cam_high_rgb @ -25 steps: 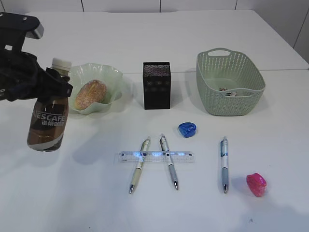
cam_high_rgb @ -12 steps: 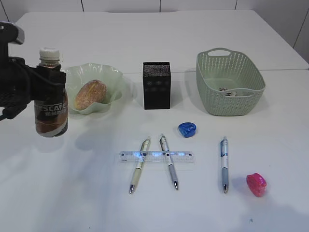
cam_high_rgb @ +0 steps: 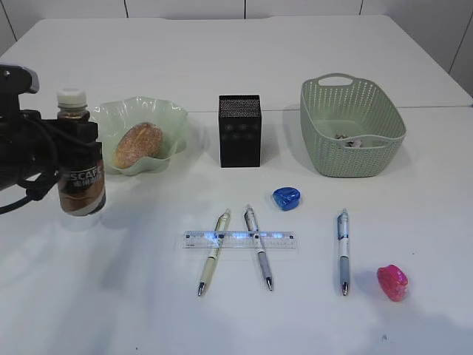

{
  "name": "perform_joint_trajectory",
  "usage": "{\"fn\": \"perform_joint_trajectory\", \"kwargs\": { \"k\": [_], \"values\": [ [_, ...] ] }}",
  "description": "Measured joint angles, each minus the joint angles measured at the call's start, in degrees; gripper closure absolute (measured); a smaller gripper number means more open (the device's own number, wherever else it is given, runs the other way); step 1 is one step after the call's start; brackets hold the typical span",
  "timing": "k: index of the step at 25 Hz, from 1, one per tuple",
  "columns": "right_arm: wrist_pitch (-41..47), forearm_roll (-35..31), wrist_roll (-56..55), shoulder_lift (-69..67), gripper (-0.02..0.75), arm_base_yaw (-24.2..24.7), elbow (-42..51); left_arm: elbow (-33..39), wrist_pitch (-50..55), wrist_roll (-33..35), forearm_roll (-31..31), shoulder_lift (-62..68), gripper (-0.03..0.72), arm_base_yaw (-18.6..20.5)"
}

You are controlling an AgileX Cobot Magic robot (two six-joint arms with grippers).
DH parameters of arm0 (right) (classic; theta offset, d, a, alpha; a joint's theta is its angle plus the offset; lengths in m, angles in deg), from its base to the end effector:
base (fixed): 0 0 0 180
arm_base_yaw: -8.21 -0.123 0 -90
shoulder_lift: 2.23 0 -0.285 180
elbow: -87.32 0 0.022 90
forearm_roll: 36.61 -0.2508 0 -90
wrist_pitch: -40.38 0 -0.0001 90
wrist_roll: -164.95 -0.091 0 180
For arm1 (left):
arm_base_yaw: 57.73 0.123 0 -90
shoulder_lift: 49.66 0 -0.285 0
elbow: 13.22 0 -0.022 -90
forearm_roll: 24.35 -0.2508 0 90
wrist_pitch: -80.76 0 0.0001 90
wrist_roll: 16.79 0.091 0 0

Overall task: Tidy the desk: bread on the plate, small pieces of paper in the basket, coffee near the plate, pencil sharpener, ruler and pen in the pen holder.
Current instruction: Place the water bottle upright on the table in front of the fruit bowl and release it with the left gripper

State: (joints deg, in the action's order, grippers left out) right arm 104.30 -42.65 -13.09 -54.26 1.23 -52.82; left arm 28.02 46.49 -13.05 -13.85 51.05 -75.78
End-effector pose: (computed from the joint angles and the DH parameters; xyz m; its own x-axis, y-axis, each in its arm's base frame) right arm 0.1114 0.0223 0.2788 -0.9064 -0.0987 -0.4107 -0.1485 0.9847 0.0912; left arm 0.2985 -0.0875 0.1908 -0.3134 0.0115 -0.9496 0.1891 0.9807 -0.0505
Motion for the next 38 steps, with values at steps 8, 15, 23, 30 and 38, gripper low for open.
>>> {"fn": "perform_joint_trajectory", "kwargs": {
  "k": [8,15,23,30,38],
  "values": [
    [0.0,-0.4,0.0,0.0,0.297,0.0,0.0,1.8,-10.1,-0.5,1.6,5.5,0.426,0.0],
    [-0.2,-1.0,0.0,0.0,0.297,0.0,0.0,1.8,-16.3,-2.0,1.7,8.7,0.426,0.0],
    [-0.7,-1.4,0.0,0.0,0.297,0.0,0.0,1.8,-20.9,-2.9,1.7,13.2,0.426,0.0],
    [-1.1,-1.6,0.0,0.0,0.297,0.0,0.0,1.8,-24.4,-3.1,1.7,16.3,0.426,0.0],
    [-1.4,-1.7,0.1,0.0,0.297,0.0,0.0,1.8,-25.9,-3.1,1.6,16.7,0.426,0.0]
  ]
}}
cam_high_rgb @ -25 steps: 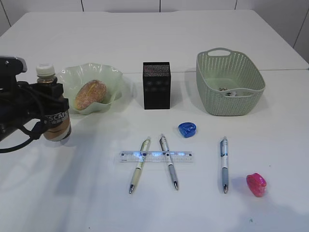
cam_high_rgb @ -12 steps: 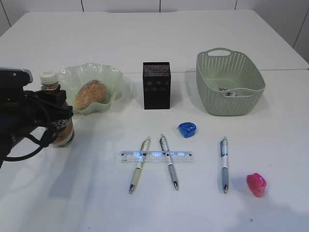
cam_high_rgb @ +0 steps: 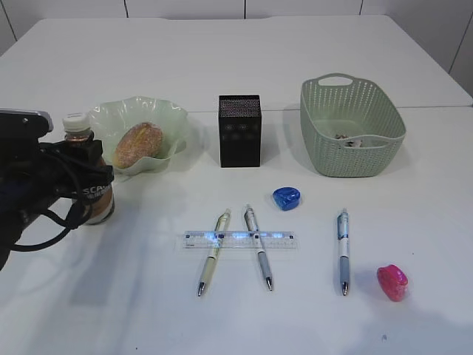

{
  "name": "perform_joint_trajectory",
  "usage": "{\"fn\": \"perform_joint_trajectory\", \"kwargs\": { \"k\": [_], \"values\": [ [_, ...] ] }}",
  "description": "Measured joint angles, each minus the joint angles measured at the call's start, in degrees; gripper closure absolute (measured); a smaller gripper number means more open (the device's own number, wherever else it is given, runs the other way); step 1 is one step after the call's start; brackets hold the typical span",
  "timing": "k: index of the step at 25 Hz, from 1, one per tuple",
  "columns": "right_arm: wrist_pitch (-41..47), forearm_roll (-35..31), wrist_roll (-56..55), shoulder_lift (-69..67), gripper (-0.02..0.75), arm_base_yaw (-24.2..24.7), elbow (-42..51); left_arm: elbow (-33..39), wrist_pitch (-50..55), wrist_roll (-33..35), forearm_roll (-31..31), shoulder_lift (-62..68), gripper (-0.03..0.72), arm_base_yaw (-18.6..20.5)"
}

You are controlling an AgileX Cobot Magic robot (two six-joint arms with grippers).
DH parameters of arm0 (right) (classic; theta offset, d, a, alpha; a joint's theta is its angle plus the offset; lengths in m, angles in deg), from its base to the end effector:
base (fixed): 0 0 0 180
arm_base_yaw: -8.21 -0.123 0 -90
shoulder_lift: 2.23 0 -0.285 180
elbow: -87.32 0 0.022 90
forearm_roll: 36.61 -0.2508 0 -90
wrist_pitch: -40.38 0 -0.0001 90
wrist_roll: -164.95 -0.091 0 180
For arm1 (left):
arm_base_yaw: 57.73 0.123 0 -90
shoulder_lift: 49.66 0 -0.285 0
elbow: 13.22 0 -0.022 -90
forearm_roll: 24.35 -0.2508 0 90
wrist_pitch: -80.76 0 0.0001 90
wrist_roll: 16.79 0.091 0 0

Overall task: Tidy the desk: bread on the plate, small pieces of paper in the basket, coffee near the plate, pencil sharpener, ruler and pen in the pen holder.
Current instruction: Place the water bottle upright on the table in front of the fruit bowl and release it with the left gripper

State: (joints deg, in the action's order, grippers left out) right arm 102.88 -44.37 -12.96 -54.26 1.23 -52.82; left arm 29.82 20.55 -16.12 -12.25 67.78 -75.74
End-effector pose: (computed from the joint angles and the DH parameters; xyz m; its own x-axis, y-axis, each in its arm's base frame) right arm 0.1131 0.0248 0.2800 -0.8977 -0.0835 -0.4327 -0.1488 0.9816 0.1193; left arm 0.3130 -0.0844 0.1300 -0.1905 -0.0355 -0.9810 0.1167 0.9914 -0.0586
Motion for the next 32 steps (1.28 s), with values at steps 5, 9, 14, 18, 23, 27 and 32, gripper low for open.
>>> {"fn": "perform_joint_trajectory", "kwargs": {
  "k": [5,9,14,18,23,27,32],
  "values": [
    [0.0,0.0,0.0,0.0,0.297,0.0,0.0,0.0,-0.8,0.0,-0.1,0.0,0.426,0.0],
    [0.0,0.0,0.1,0.0,0.297,0.0,0.0,0.3,-1.1,0.0,-0.2,0.0,0.426,0.0],
    [0.0,0.0,0.1,0.0,0.297,0.0,0.0,3.1,-3.6,0.0,-0.6,0.0,0.426,0.0],
    [0.0,-0.1,0.1,0.0,0.297,0.0,0.0,3.6,-4.1,0.0,-0.6,0.0,0.426,0.0],
    [0.0,-0.1,0.1,0.0,0.297,0.0,0.0,3.6,-4.2,0.0,-0.8,0.0,0.427,0.0],
    [0.0,-0.1,0.1,0.0,0.297,0.0,0.0,3.6,-4.2,0.0,-1.1,0.0,0.426,0.0],
    [-0.1,-0.1,0.1,0.0,0.297,0.0,0.0,3.6,-4.2,0.0,-2.9,0.0,0.424,0.0]
  ]
}}
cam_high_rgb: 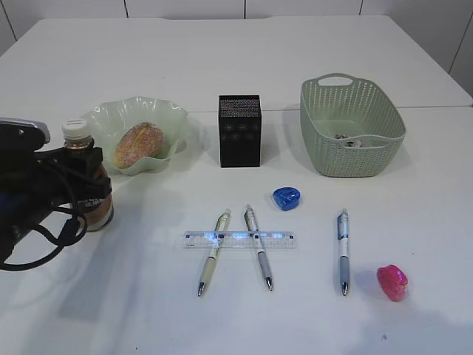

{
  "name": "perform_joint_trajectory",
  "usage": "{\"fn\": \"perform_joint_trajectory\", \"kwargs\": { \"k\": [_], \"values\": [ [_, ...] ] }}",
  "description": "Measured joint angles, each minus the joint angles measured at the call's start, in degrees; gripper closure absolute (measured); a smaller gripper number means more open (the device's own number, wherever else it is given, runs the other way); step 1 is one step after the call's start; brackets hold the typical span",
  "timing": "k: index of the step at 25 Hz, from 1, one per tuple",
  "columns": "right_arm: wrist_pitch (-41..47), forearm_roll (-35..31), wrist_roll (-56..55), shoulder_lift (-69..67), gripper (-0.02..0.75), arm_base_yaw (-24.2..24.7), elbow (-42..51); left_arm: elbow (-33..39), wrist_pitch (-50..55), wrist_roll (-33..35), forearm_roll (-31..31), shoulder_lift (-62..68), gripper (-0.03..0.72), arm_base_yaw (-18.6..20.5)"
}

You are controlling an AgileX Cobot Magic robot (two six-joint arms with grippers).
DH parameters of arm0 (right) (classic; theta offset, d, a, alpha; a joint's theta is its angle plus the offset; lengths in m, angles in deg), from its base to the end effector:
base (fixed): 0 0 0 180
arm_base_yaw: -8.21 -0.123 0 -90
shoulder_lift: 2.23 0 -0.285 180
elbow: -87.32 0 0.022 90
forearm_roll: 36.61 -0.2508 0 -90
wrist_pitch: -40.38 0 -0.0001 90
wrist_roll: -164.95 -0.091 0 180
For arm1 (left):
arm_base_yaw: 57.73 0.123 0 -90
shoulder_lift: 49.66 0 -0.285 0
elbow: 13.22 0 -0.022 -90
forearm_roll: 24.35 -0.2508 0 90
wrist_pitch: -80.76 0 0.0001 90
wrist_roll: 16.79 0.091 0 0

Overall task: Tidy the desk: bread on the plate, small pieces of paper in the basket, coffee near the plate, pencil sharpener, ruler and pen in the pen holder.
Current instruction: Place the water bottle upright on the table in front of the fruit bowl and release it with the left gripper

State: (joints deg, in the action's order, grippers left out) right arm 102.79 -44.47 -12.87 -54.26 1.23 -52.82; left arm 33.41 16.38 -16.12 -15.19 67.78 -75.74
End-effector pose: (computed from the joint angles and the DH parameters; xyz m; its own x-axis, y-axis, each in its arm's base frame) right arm 0.1132 0.0250 0.2801 -0.8969 -0.0840 -0.4342 -0.1501 0.9813 0.1202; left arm 0.2989 -0.0834 0.1251 -0.1744 -0.0035 -0.9847 0.1617 0.9863 -0.0322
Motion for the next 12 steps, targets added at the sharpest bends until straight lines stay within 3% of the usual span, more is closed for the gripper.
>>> {"fn": "perform_joint_trajectory", "kwargs": {
  "k": [12],
  "values": [
    [0.0,0.0,0.0,0.0,0.297,0.0,0.0,0.0,0.0,0.0,-0.3,0.0,0.419,0.0]
  ]
}}
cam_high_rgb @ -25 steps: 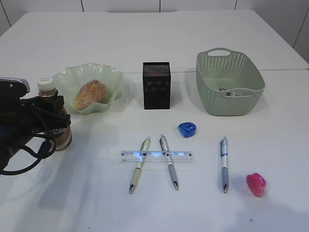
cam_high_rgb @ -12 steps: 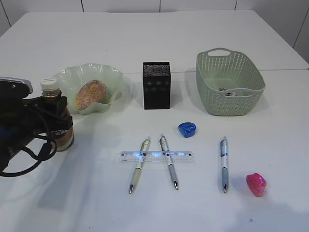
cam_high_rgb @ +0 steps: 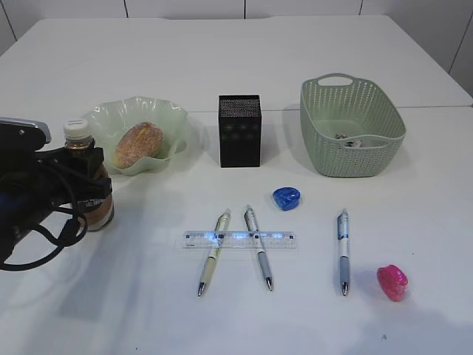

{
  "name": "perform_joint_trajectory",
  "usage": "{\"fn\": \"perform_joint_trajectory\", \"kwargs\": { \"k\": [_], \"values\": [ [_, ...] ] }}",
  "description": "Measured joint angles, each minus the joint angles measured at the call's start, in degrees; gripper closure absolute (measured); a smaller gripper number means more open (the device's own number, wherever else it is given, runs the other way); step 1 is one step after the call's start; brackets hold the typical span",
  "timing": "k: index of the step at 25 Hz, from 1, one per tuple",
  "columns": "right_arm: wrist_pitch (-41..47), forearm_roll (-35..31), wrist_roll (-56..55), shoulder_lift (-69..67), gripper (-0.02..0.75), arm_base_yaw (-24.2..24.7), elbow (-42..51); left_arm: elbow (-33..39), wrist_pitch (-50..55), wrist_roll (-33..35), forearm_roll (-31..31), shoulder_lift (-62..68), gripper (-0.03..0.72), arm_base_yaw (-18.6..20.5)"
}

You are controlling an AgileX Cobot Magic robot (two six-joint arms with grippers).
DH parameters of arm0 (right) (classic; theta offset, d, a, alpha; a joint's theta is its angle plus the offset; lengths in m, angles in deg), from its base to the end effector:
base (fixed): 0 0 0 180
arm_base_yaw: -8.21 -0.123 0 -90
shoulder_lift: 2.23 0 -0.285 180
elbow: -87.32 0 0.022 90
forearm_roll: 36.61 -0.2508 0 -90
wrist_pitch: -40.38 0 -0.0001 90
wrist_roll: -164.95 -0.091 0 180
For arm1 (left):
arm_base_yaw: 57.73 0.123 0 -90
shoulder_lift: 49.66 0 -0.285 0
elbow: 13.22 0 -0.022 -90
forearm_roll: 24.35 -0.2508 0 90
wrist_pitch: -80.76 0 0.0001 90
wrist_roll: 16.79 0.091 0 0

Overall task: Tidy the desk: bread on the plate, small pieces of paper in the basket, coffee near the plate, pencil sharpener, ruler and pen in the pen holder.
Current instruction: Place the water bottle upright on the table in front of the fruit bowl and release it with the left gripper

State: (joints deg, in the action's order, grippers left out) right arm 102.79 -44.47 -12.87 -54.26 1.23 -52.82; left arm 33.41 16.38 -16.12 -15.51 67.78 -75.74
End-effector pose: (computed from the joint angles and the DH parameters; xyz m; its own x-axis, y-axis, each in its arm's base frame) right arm 0.1132 0.0250 0.2801 -0.8969 -0.0840 -0.4342 -0.1501 0.9813 0.1202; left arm 0.2988 -0.0839 0.1251 -0.1740 -0.0012 -0.9847 0.1670 0.9855 -0.0307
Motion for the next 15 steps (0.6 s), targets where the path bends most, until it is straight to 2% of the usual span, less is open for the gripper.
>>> {"fn": "perform_joint_trajectory", "kwargs": {
  "k": [15],
  "values": [
    [0.0,-0.1,0.0,0.0,0.297,0.0,0.0,-0.3,0.4,0.0,-0.1,0.0,0.416,0.0]
  ]
}}
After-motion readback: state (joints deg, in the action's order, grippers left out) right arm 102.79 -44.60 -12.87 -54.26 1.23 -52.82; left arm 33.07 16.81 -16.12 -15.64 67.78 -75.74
